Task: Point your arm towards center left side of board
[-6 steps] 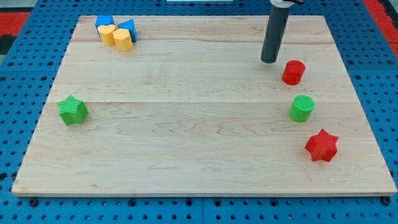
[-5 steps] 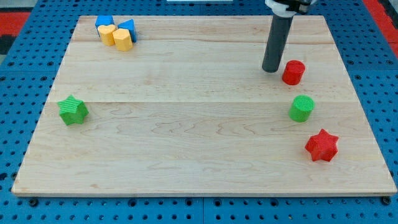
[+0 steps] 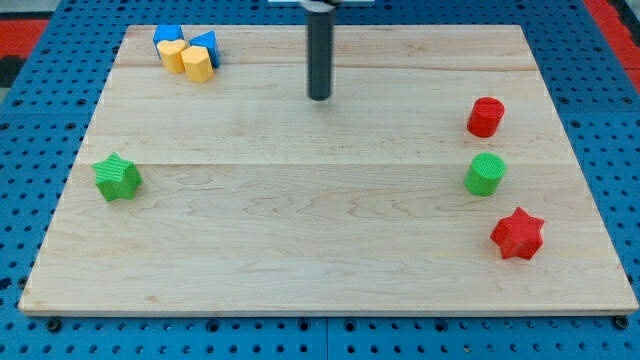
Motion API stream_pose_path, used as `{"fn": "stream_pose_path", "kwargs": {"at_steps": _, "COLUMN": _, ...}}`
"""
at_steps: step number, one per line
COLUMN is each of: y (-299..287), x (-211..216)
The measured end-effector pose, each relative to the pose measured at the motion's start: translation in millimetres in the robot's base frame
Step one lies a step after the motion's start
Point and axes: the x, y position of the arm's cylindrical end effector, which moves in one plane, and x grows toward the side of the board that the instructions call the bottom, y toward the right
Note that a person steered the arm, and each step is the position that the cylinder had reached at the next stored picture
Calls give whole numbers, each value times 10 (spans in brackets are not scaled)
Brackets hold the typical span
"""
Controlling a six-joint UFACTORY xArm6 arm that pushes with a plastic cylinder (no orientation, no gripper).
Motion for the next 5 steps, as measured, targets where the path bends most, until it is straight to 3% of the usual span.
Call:
{"fn": "stream_pose_path", "kwargs": {"at_steps": 2, "y": -1744, "x": 67}}
{"fn": "stream_pose_path", "kwargs": {"at_steps": 3, "y": -2411, "x": 567}}
{"fn": "stream_pose_path", "kwargs": {"at_steps": 4, "y": -2777, "x": 971}}
{"fn": "stream_pose_path", "kwargs": {"at_steps": 5, "y": -2700, "x": 1411}}
